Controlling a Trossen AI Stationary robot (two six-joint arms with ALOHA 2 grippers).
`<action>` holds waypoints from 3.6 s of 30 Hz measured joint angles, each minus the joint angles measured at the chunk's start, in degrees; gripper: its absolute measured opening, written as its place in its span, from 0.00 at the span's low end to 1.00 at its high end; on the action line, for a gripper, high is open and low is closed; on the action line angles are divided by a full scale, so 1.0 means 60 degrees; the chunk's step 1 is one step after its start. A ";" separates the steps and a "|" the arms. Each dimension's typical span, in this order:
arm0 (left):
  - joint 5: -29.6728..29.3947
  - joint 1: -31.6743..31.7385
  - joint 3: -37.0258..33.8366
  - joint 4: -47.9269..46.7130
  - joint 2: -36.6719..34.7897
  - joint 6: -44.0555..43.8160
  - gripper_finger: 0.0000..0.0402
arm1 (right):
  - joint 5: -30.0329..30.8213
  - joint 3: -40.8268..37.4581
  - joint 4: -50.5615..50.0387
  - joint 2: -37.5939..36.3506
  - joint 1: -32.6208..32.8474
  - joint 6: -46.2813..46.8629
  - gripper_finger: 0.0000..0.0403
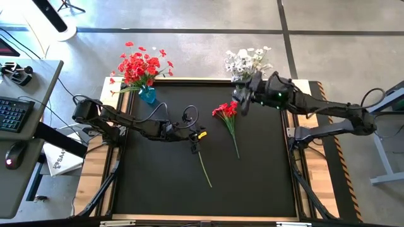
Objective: Sort flowers into vase by color
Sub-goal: Adjust the transparent vase
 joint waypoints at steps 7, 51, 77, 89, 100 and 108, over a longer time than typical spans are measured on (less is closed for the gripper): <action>-0.0014 0.0000 0.0000 -0.0606 -0.0040 -0.0003 0.30 | -0.1846 -0.0040 -0.2661 0.0199 0.1845 0.0895 0.61; -0.2113 0.0004 0.0000 -0.4093 -0.0692 -0.1009 0.30 | 0.2195 -0.4958 0.6544 0.3969 -0.2995 0.2622 0.65; -0.2157 -0.0004 -0.0306 -0.4253 -0.0685 -0.1370 0.30 | 0.3935 -0.4958 0.2848 0.0702 -0.2977 0.1999 0.31; -0.2565 -0.0005 -0.0557 -0.4273 -0.0681 -0.1587 0.30 | 0.4455 -0.6147 0.3366 -0.0408 -0.2978 0.1878 0.31; -0.2568 -0.0051 -0.0557 -0.4206 -0.0681 -0.1580 0.30 | 0.4420 -0.7173 0.4595 -0.0404 -0.3198 0.2080 0.31; -0.2568 -0.0051 -0.0557 -0.4202 -0.0681 -0.1576 0.30 | 0.4173 -0.7169 0.4476 -0.0404 -0.3363 0.2522 0.49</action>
